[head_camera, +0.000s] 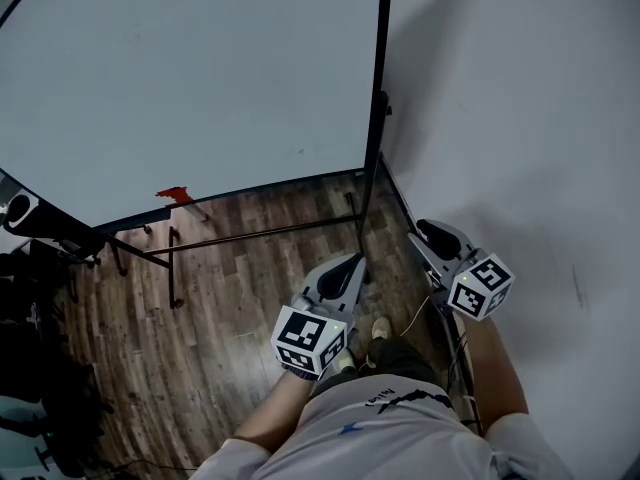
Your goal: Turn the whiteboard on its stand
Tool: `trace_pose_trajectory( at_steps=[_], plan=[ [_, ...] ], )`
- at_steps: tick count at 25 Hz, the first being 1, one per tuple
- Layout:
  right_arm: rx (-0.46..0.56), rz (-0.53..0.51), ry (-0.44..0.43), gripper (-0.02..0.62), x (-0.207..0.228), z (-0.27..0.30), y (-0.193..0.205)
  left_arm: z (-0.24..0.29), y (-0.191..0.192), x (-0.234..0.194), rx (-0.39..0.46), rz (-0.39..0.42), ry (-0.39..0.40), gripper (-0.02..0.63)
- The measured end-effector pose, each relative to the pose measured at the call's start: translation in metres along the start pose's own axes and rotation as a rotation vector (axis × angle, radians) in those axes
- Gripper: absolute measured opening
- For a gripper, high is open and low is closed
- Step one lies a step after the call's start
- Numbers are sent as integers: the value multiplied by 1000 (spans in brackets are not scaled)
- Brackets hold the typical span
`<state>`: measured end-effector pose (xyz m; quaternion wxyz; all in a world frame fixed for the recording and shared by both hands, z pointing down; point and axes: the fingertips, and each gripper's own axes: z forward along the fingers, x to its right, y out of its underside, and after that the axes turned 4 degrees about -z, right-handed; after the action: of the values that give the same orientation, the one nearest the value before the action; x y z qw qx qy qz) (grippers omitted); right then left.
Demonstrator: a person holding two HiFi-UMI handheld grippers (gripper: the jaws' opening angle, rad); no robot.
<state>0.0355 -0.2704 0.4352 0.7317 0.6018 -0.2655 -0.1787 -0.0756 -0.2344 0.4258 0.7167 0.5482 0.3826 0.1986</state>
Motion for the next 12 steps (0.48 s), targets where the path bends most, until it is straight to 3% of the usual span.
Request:
trace_pose_trajectory(
  at_steps=[12],
  plan=[
    [-78, 2, -98, 177, 140, 122, 2, 79, -36, -66, -22, 3, -119, 12]
  ],
)
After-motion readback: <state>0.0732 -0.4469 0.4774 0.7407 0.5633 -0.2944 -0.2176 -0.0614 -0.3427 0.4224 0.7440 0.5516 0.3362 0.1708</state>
